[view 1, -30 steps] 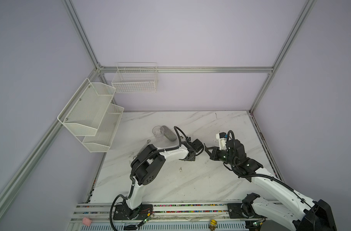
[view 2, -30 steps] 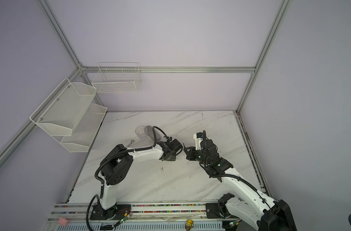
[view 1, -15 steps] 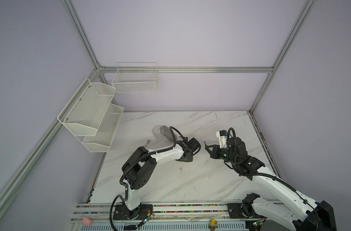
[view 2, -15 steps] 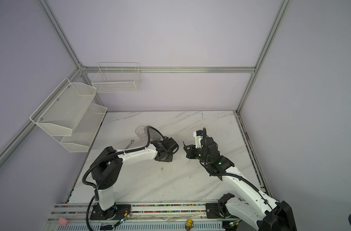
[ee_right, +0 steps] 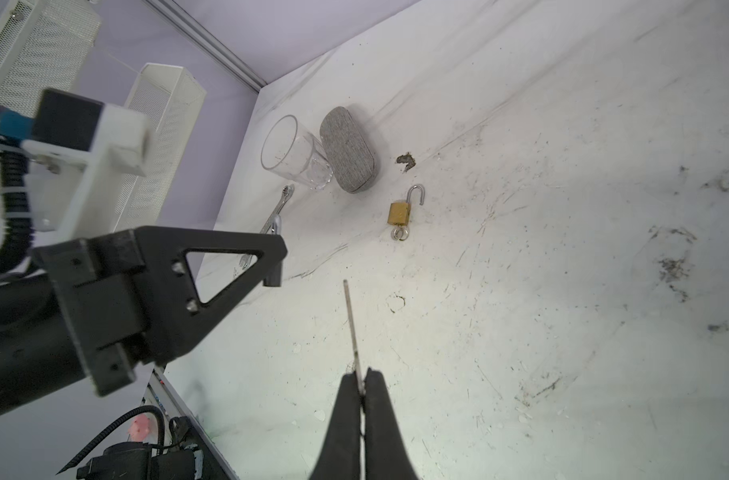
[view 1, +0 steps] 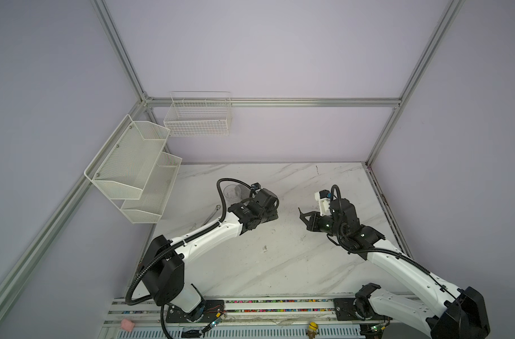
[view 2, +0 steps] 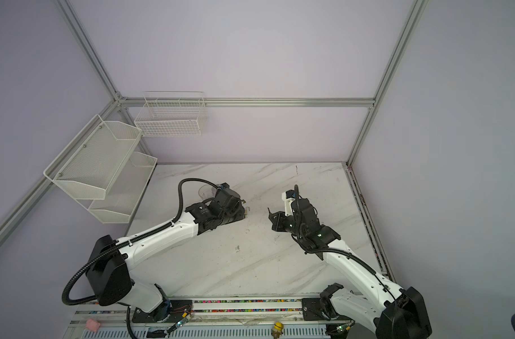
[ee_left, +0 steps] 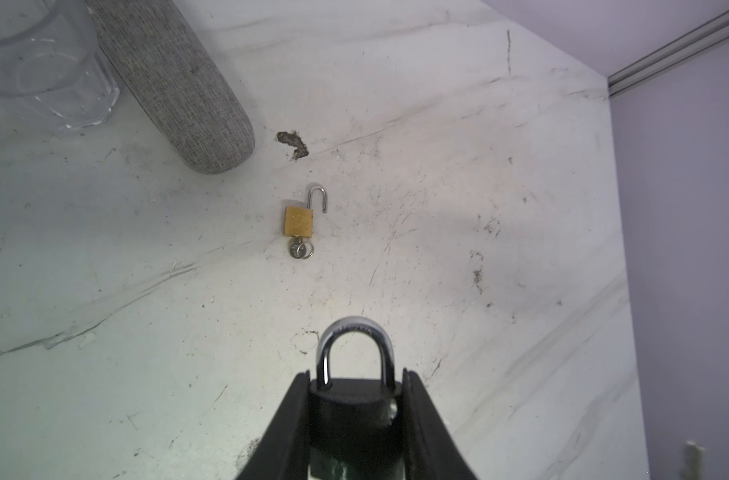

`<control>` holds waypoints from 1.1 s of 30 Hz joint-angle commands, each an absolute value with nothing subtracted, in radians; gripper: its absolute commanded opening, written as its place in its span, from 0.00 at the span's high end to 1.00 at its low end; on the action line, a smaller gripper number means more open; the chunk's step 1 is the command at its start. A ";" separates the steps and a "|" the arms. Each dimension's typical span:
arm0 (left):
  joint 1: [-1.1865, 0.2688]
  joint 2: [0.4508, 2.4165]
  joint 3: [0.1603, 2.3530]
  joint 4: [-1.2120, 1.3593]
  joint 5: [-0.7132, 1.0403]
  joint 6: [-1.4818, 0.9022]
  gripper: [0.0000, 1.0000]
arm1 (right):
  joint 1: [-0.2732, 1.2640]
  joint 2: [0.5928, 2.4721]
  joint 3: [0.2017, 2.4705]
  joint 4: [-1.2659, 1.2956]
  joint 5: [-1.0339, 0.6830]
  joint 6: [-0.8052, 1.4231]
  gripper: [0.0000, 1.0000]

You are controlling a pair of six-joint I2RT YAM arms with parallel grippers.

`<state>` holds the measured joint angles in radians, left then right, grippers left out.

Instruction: Unlock with the key

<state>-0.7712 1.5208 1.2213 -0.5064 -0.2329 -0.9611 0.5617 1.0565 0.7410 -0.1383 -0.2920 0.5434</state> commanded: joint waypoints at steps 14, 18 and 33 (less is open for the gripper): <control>-0.750 1.368 1.162 -0.398 -0.365 -1.146 1.00 | 0.807 1.256 0.660 0.320 -0.242 0.788 1.00; -0.753 1.368 1.172 -0.420 -0.380 -1.136 1.00 | 0.814 1.313 0.688 0.406 -0.264 0.823 1.00; -0.772 1.403 1.229 -0.464 -0.415 -1.072 1.00 | 0.833 1.404 0.751 0.509 -0.278 0.805 1.00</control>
<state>-0.7681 1.3987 1.1877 -0.4801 -0.3943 -1.1030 0.8261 1.3827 0.7261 0.4564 -0.2699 0.7921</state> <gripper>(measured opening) 0.303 0.055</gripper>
